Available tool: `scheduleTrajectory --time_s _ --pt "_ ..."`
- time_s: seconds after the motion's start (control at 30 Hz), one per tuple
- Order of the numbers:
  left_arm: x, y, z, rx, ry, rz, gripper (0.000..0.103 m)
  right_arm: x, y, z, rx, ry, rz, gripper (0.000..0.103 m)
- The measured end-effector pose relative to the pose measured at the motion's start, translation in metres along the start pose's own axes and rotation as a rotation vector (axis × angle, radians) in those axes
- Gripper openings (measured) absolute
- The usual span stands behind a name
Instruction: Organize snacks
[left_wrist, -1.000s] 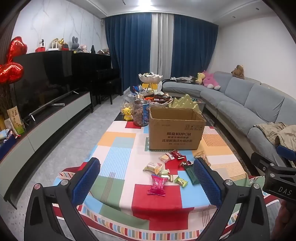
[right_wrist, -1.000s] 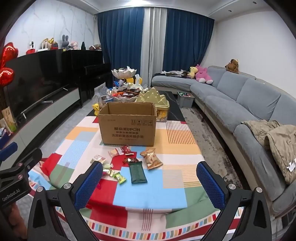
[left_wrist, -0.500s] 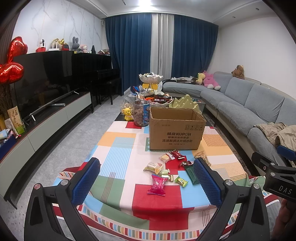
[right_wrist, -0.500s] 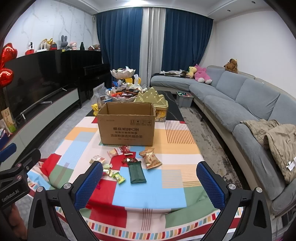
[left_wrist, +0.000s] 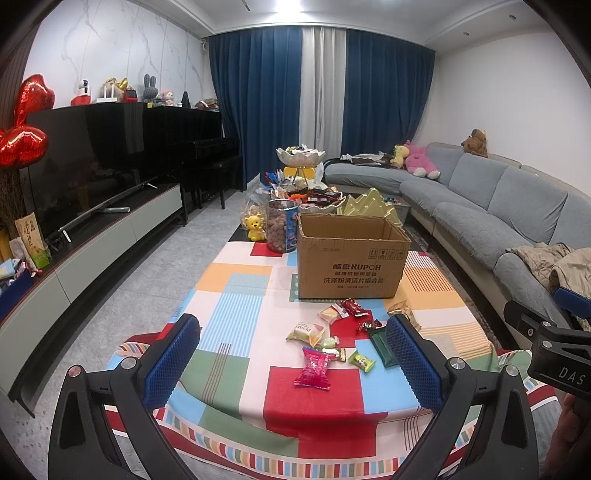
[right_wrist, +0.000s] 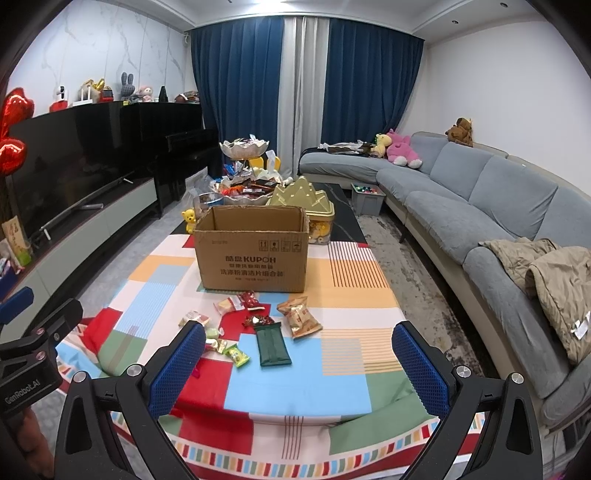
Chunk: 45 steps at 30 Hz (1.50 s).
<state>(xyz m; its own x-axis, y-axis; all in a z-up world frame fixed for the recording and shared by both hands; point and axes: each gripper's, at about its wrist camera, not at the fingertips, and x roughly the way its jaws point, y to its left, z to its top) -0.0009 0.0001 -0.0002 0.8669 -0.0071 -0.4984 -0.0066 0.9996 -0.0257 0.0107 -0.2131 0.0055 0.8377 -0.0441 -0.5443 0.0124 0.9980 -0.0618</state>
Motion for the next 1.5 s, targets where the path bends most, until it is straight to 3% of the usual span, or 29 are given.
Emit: scheduleTrajectory --time_s 1.5 --pt "0.0001 0.0006 -0.0007 0.005 0.003 0.004 0.103 -0.0037 -0.0078 0.0048 0.006 0.003 -0.001 0.102"
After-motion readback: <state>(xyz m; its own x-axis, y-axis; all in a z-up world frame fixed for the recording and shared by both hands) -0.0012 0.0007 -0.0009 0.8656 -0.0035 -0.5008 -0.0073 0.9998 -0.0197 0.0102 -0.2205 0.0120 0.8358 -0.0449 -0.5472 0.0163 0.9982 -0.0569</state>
